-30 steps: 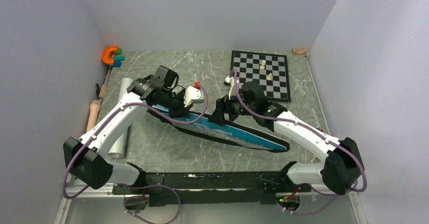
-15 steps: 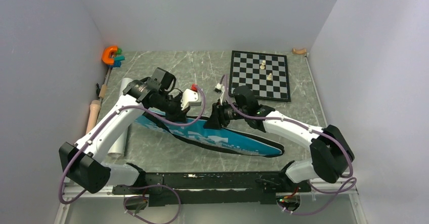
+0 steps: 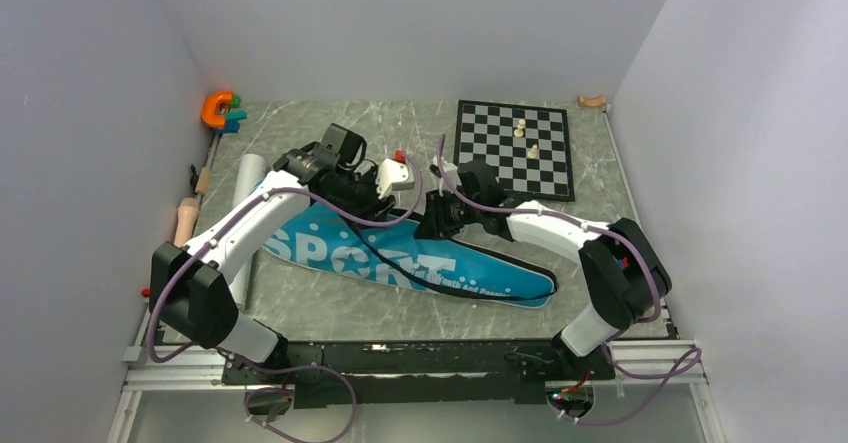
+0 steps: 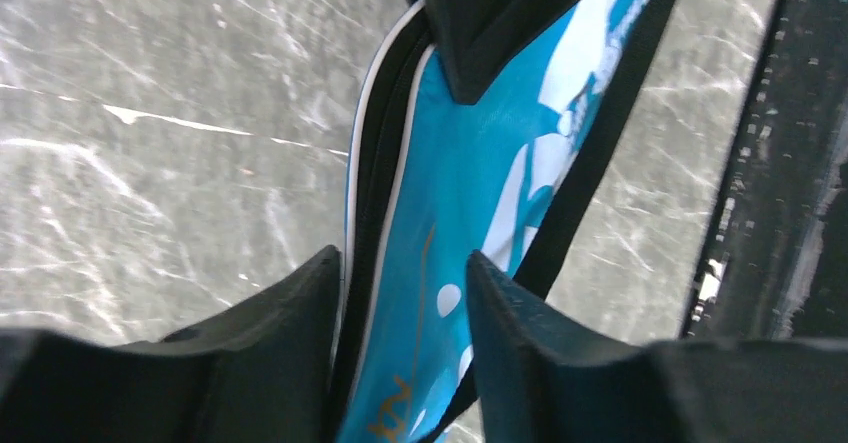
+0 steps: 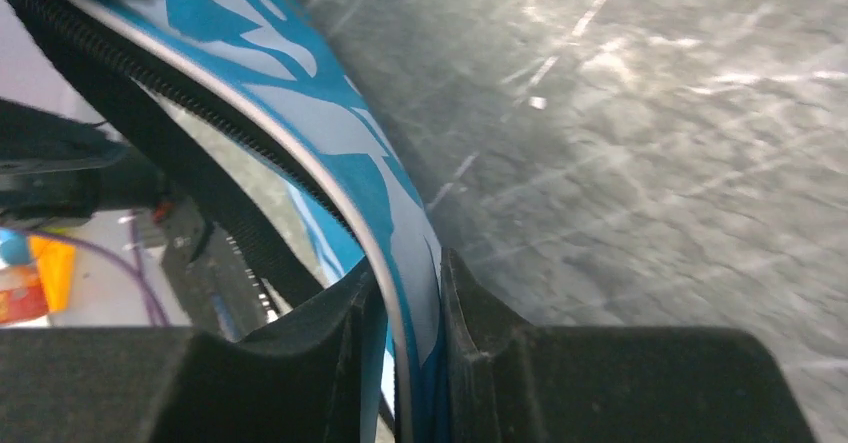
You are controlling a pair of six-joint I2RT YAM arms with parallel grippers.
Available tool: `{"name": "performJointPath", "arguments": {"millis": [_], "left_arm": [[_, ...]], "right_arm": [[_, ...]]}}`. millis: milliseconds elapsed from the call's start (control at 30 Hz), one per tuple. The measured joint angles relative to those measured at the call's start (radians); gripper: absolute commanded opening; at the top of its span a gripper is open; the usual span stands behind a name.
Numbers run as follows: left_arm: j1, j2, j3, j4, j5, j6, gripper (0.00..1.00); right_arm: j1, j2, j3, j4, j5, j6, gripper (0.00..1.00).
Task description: Pack up the badminton gear
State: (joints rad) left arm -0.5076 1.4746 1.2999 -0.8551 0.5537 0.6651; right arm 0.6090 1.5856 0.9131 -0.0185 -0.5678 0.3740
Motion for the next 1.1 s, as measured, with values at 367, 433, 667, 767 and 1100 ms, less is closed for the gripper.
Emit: {"name": "performJointPath", "arguments": {"millis": [367,433,667,767,1100], "left_arm": [[0.02,-0.061,-0.002,0.11,-0.064,-0.035,0.99],[0.036,-0.101,-0.007,0.117,-0.074,-0.04,0.99],[0.146,-0.209,-0.069,0.163,-0.077,-0.093,1.0],[0.19,-0.216,-0.09,0.184,-0.078,-0.138,0.99],[0.25,-0.264,-0.158,0.251,-0.131,-0.243,0.99]], "right_arm": [[0.004,0.055,0.034,-0.17,0.259,-0.129,0.48],[0.018,0.074,0.034,-0.2,0.313,-0.139,0.57],[0.043,0.03,0.029,-0.256,0.451,-0.134,0.99],[0.042,-0.029,0.032,-0.273,0.527,-0.122,1.0],[0.041,-0.216,0.105,-0.327,0.611,-0.022,1.0]]}}
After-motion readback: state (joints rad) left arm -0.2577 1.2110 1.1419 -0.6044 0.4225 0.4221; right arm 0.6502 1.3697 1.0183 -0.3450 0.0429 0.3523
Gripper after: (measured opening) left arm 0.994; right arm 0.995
